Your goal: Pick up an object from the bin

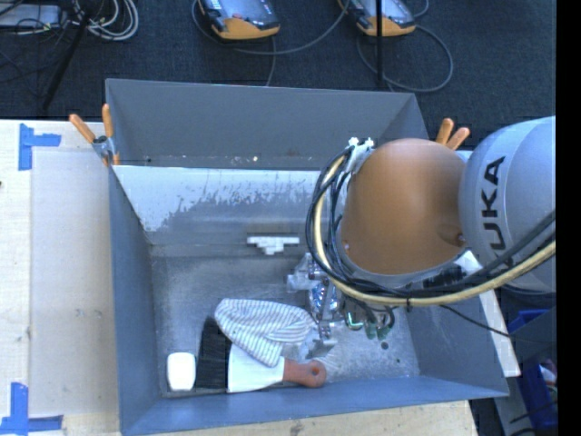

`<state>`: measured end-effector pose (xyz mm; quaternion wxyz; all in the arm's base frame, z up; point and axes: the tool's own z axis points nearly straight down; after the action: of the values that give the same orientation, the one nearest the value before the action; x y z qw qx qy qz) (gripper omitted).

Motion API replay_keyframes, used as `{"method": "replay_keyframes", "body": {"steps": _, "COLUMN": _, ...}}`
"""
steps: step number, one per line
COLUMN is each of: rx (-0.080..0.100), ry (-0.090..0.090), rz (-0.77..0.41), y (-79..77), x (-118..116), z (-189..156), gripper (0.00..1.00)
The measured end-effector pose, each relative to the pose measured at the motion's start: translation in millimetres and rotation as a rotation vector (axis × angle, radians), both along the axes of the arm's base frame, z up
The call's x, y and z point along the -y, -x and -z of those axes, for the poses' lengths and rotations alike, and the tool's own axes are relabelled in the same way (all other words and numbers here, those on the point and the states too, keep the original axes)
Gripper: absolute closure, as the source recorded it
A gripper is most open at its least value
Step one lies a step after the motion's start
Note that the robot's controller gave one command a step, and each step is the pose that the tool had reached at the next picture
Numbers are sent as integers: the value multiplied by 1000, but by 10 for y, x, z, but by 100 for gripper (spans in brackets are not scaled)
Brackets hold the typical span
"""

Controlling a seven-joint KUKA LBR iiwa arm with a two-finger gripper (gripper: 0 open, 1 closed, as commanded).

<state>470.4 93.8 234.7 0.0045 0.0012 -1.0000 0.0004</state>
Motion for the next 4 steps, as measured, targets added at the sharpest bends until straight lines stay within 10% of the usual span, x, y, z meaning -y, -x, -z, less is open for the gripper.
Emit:
{"method": "replay_keyframes", "body": {"steps": 2, "rx": 14, "ry": -2, "rz": 16, "y": -73, "x": 3, "z": 498, "gripper": 0}}
{"method": "replay_keyframes", "body": {"steps": 3, "rx": 2, "ry": -4, "rz": -168, "y": -184, "x": 110, "z": 1571, "gripper": 100}}
{"method": "replay_keyframes", "body": {"steps": 4, "rx": 2, "ry": -4, "rz": -167, "y": -184, "x": 110, "z": 1572, "gripper": 100}}
